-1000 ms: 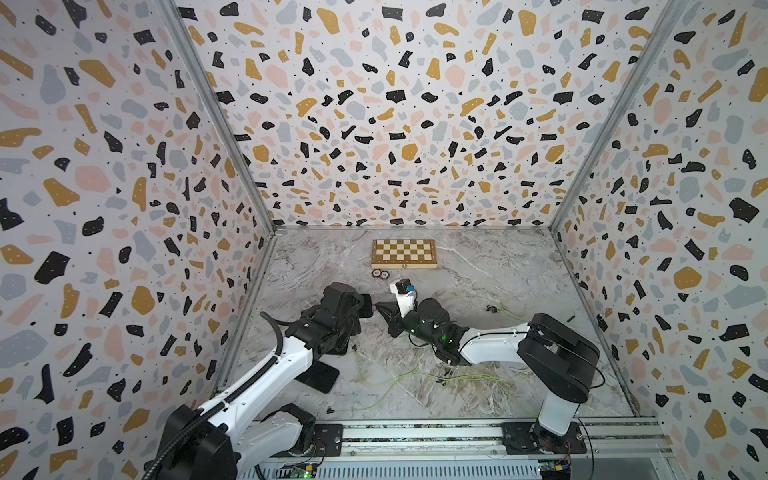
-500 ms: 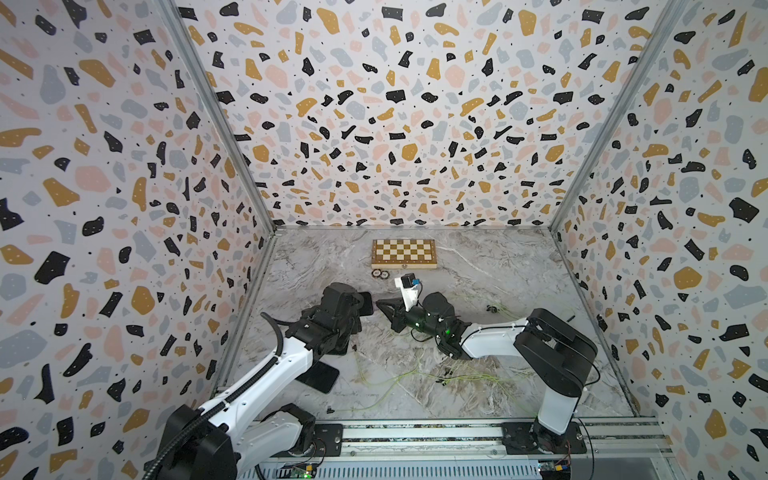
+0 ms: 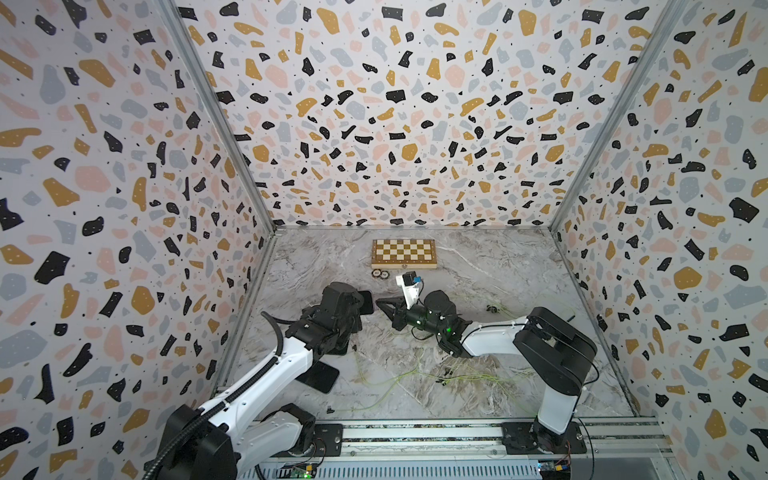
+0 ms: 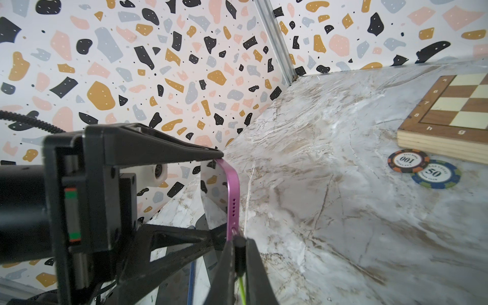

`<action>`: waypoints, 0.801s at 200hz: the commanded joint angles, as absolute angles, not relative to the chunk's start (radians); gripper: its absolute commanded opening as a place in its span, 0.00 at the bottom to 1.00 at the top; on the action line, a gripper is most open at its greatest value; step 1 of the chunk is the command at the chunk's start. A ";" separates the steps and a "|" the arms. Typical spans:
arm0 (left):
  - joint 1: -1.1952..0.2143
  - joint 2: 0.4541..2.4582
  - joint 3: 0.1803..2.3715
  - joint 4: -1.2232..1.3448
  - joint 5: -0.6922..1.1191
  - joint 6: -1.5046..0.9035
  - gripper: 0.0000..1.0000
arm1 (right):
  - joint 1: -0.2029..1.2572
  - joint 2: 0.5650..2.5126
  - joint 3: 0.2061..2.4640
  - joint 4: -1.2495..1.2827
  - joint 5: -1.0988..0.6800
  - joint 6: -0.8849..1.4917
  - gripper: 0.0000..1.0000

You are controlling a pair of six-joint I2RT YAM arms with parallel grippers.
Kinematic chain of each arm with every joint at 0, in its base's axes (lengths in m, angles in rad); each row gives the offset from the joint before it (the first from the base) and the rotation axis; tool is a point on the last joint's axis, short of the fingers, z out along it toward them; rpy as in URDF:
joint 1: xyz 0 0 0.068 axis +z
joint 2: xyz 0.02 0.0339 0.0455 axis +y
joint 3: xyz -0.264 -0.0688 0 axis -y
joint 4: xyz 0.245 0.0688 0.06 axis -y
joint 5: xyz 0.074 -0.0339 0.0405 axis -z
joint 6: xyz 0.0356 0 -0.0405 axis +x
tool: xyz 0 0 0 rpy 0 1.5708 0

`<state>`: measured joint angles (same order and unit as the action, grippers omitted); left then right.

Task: Plug wired earphones into phones
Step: Insert the wired earphone into the phone.

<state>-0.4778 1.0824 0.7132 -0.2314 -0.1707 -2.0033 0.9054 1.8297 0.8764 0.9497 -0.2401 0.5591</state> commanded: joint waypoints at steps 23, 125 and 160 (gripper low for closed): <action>-0.487 1.084 0.731 -0.124 -0.100 -1.982 0.72 | 0.936 1.856 0.964 0.845 -0.273 0.545 0.00; -0.488 1.086 0.748 -0.173 -0.139 -1.973 0.71 | 0.921 1.821 0.941 0.827 -0.249 0.539 0.11; -0.465 1.055 0.756 -0.265 -0.230 -1.954 0.73 | 0.862 1.715 0.830 0.856 -0.171 0.512 0.63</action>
